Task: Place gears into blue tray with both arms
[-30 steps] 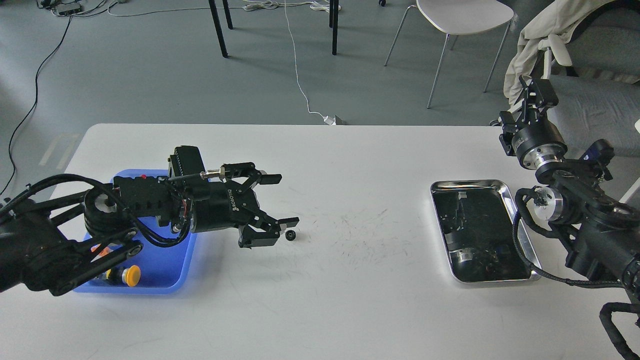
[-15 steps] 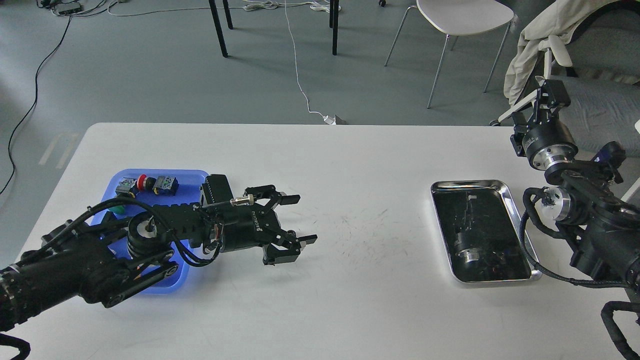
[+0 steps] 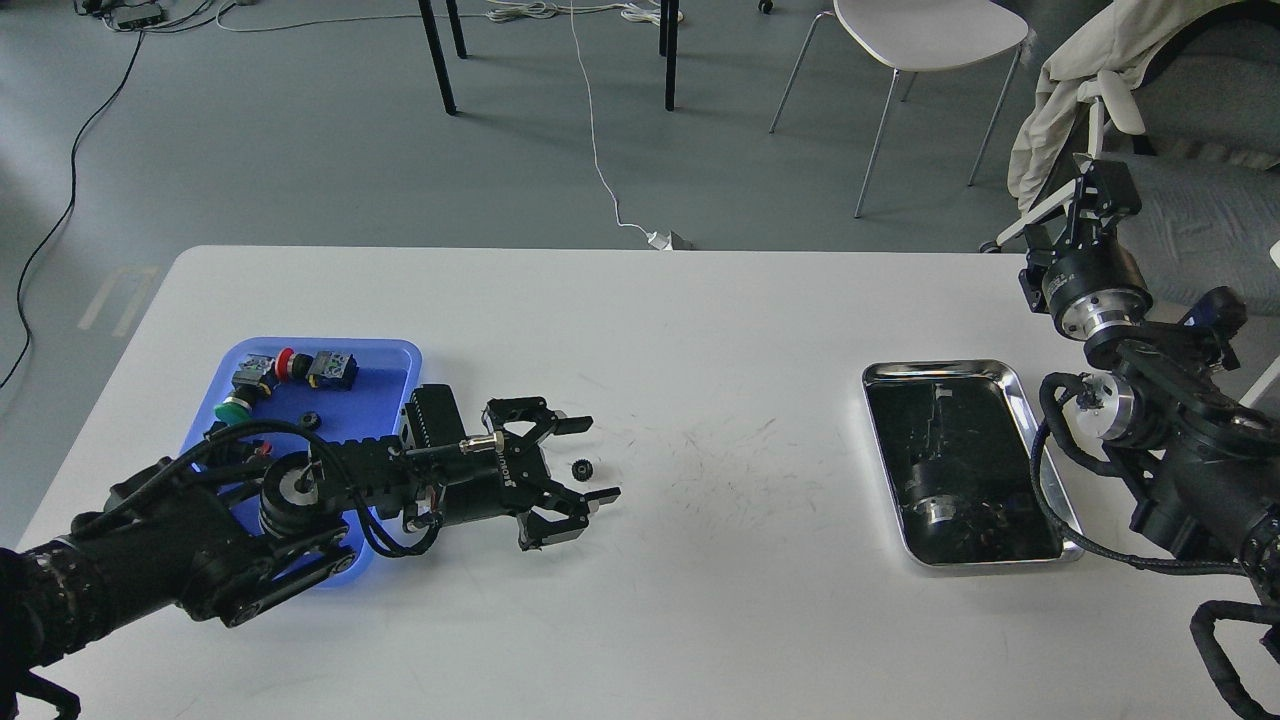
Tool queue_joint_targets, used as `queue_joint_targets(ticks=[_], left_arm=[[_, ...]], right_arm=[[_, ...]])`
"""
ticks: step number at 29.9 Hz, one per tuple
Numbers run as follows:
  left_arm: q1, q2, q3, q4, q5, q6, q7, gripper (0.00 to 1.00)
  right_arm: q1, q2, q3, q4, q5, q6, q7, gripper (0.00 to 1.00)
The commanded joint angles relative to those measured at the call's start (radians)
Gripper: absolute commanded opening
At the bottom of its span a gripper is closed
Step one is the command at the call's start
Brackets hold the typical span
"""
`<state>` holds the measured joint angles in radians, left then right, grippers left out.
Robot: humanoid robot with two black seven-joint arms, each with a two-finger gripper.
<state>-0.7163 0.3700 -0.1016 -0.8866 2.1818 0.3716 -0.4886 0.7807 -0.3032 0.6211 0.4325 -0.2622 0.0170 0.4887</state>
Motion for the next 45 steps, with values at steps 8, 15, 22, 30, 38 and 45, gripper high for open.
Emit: queue_joint_targets(ticks=[8,15,22,30,38,45], left_arm=[[0.020,-0.010,0.000,0.060,0.000,0.081,0.000,0.71],[0.020,-0.016,0.002,0.067,0.000,0.073,0.000,0.72],[0.023,-0.020,0.051,0.069,0.000,0.075,0.000,0.71],[0.018,-0.037,0.065,0.103,0.000,0.081,0.000,0.48],[0.012,-0.037,0.066,0.117,0.000,0.081,0.000,0.43],[0.018,-0.036,0.068,0.118,0.000,0.081,0.000,0.36]], right_arm=[[-0.003,-0.001,-0.001,-0.001,0.000,0.000,0.000,0.95],[-0.004,-0.001,-0.001,0.000,0.000,0.000,0.000,0.95],[-0.004,0.001,-0.001,-0.001,0.000,0.000,0.000,0.95],[-0.004,-0.001,-0.003,-0.001,0.000,0.000,0.000,0.95],[-0.006,-0.001,-0.003,-0.001,0.000,0.000,0.000,0.95],[-0.006,0.001,-0.003,-0.001,0.000,-0.002,0.000,0.95]])
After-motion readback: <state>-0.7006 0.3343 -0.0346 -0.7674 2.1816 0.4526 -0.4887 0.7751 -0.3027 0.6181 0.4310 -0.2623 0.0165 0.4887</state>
